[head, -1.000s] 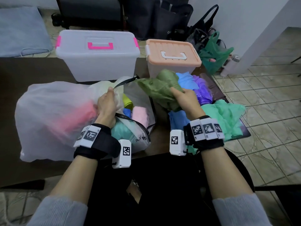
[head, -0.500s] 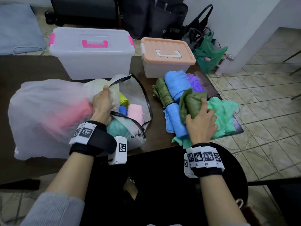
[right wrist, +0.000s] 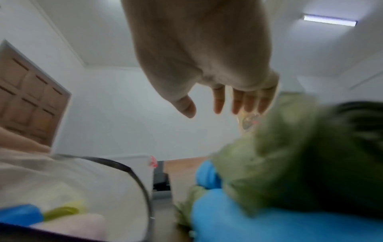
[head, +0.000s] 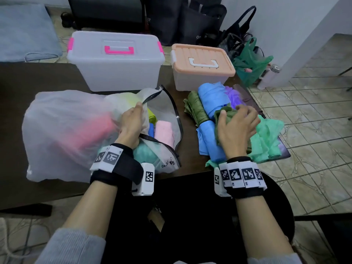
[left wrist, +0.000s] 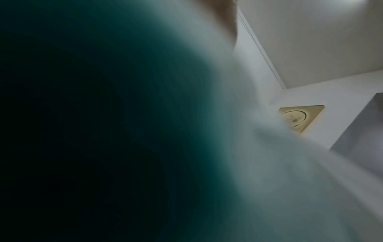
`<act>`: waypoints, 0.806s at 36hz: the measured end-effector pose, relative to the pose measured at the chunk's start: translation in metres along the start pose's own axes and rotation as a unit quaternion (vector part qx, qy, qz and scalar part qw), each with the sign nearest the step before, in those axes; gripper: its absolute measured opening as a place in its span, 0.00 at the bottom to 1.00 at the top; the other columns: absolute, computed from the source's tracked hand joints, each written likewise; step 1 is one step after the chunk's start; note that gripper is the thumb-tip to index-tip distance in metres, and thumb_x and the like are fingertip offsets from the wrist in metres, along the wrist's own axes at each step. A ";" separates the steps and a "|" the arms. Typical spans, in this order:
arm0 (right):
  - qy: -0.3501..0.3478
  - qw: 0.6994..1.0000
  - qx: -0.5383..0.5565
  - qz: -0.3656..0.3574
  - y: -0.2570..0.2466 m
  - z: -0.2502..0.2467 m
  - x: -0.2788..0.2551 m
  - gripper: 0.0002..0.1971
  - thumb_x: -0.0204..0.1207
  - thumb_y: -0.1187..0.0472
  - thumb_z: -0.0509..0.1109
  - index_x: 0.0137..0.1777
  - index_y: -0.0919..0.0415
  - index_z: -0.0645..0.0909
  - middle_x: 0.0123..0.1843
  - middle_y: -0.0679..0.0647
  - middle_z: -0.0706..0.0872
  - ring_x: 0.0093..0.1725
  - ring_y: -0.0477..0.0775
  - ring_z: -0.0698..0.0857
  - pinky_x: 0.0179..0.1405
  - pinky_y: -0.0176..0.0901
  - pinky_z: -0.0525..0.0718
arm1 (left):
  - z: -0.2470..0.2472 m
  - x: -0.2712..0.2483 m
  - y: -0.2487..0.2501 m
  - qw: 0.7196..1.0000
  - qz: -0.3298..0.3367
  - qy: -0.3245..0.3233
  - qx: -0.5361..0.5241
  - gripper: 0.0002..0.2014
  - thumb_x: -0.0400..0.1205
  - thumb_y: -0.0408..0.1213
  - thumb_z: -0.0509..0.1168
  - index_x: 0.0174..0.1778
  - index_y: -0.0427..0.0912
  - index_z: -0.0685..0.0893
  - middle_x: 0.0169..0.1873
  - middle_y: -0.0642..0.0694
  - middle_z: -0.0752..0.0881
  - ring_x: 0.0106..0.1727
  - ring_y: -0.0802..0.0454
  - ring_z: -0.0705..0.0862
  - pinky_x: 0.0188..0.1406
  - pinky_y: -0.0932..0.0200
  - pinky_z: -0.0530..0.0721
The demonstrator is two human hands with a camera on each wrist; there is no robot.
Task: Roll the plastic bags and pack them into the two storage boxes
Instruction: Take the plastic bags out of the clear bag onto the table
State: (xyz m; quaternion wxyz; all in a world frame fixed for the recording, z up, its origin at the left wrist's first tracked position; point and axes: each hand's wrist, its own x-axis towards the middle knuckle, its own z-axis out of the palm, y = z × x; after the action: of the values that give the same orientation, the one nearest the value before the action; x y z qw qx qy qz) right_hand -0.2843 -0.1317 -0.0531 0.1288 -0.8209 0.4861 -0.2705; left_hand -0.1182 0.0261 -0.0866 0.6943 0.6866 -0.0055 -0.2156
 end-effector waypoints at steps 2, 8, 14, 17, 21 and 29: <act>0.021 0.995 0.072 -0.071 -0.017 0.005 -0.003 0.15 0.78 0.60 0.64 0.60 0.70 0.77 0.60 0.68 0.78 0.62 0.67 0.74 0.61 0.52 0.66 | 0.000 -0.003 0.000 1.000 0.006 0.002 0.010 0.21 0.86 0.46 0.56 0.27 0.48 0.61 0.24 0.50 0.60 0.24 0.53 0.60 0.25 0.58 0.59; -0.303 0.940 0.155 -0.028 -0.062 0.034 -0.022 0.10 0.77 0.59 0.66 0.55 0.63 0.82 0.51 0.56 0.85 0.51 0.52 0.81 0.52 0.37 0.74 | 0.000 -0.005 0.001 0.999 0.029 0.023 0.026 0.21 0.87 0.46 0.55 0.27 0.48 0.62 0.24 0.50 0.63 0.25 0.54 0.62 0.26 0.58 0.61; -0.462 0.883 0.069 0.035 -0.080 0.054 -0.031 0.19 0.78 0.54 0.66 0.61 0.68 0.79 0.59 0.63 0.83 0.58 0.62 0.82 0.43 0.38 0.73 | -0.003 -0.003 -0.001 0.997 0.049 0.047 0.036 0.22 0.86 0.47 0.56 0.26 0.47 0.62 0.23 0.50 0.63 0.25 0.53 0.62 0.26 0.57 0.60; -0.470 0.875 0.098 0.066 -0.081 0.058 -0.030 0.26 0.78 0.54 0.67 0.71 0.71 0.72 0.68 0.63 0.79 0.63 0.61 0.81 0.50 0.43 0.77 | -0.004 -0.003 -0.001 0.996 0.049 0.057 0.046 0.22 0.86 0.47 0.55 0.26 0.47 0.62 0.23 0.50 0.63 0.24 0.52 0.62 0.25 0.57 0.60; -0.469 0.862 0.160 0.107 -0.084 0.064 -0.031 0.30 0.75 0.52 0.73 0.71 0.69 0.72 0.62 0.60 0.80 0.59 0.58 0.82 0.52 0.45 0.79 | -0.006 -0.002 0.000 0.995 0.058 0.061 0.059 0.21 0.87 0.46 0.54 0.27 0.47 0.64 0.24 0.49 0.65 0.27 0.53 0.64 0.28 0.56 0.63; -0.461 0.826 0.266 0.186 -0.092 0.078 -0.035 0.26 0.68 0.63 0.78 0.64 0.73 0.78 0.54 0.65 0.86 0.40 0.56 0.85 0.42 0.47 0.85 | -0.019 0.010 0.001 0.990 0.052 0.109 0.075 0.21 0.87 0.47 0.54 0.26 0.47 0.67 0.25 0.50 0.69 0.31 0.50 0.69 0.39 0.56 0.68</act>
State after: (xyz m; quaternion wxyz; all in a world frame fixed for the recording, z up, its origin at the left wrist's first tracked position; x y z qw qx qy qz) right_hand -0.1866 -0.0602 -0.0845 0.5993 -0.6780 0.4227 0.0492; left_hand -0.1031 0.0409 -0.0899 0.6475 0.7550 0.0179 -0.1019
